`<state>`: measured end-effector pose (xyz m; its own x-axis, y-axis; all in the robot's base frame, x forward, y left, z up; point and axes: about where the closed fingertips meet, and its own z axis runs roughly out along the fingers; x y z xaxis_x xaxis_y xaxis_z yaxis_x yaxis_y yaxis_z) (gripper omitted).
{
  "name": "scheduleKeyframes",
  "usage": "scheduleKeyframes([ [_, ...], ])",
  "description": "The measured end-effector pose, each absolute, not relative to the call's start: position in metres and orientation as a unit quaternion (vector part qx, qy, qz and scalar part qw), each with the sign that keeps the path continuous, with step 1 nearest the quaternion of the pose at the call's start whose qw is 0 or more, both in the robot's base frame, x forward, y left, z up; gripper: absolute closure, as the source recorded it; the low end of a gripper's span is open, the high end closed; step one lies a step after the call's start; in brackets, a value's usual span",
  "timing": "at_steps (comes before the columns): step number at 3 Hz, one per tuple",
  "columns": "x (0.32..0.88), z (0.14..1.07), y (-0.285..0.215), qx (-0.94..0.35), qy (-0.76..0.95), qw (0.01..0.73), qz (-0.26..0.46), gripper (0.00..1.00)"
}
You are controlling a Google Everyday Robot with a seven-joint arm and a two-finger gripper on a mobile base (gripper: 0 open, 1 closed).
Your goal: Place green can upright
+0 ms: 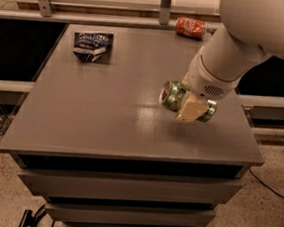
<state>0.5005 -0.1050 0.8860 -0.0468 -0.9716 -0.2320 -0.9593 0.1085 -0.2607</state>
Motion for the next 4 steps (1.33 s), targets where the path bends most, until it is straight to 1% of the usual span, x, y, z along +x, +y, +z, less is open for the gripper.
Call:
scheduleKeyframes([
  [1,0.501,0.886,-0.105,-0.667,0.723,0.176,-0.017,1.00],
  [2,0.506,0.886,-0.099,-0.657,0.726,0.202,0.012,1.00],
  [4,0.529,0.894,-0.086,-0.600,0.737,0.291,0.112,1.00],
])
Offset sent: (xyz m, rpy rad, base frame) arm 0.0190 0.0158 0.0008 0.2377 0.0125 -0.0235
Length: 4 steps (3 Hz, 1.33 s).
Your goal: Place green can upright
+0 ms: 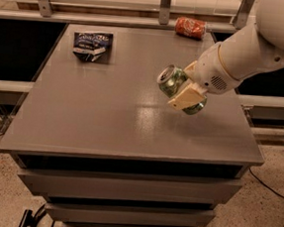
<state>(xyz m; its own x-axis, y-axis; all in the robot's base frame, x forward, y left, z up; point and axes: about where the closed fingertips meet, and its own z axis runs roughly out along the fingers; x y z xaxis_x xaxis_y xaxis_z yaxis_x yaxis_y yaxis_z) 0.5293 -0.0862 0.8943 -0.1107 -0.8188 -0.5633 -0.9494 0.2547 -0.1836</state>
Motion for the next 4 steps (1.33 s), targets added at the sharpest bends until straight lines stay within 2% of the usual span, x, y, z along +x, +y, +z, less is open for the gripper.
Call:
scheduleKeyframes([
  [4,0.531,0.905,-0.065,-0.488,0.716,0.417,0.273,1.00],
])
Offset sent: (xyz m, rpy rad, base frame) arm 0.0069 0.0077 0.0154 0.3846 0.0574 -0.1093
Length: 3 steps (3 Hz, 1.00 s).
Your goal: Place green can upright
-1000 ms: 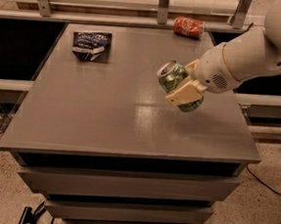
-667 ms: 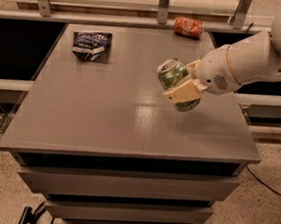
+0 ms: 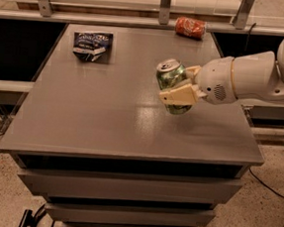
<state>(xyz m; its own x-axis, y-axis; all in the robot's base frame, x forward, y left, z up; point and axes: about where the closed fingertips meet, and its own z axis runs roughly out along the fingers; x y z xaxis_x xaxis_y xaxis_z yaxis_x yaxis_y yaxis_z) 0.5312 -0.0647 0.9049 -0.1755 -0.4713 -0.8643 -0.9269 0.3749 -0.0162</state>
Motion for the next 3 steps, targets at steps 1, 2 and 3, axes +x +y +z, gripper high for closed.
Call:
scheduleKeyframes([
  [1,0.5310,0.9032,-0.0606,-0.477,0.709,0.431,0.289,1.00],
  [2,0.5309,0.9015,-0.0576,-0.470,0.704,0.440,0.299,1.00],
  [3,0.5309,0.8993,-0.0550,-0.466,0.702,0.444,0.306,1.00],
])
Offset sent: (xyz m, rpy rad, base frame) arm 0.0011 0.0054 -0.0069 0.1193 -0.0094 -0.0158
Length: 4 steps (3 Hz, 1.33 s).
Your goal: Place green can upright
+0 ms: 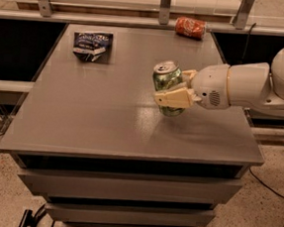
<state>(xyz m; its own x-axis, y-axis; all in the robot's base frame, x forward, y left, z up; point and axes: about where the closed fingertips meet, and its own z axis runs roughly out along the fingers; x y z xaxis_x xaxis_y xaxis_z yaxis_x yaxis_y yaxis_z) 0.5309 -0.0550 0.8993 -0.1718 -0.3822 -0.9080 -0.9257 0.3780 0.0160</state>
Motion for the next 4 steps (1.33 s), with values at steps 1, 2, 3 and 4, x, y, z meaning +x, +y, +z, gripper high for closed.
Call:
scheduleKeyframes([
  [1,0.531,0.896,-0.053,-0.464,0.702,0.443,0.311,1.00],
  [2,0.530,0.891,-0.052,-0.457,0.701,0.442,0.322,1.00],
  [3,0.529,0.885,-0.052,-0.450,0.702,0.441,0.332,1.00],
  [4,0.529,0.880,-0.052,-0.447,0.700,0.443,0.337,0.84],
])
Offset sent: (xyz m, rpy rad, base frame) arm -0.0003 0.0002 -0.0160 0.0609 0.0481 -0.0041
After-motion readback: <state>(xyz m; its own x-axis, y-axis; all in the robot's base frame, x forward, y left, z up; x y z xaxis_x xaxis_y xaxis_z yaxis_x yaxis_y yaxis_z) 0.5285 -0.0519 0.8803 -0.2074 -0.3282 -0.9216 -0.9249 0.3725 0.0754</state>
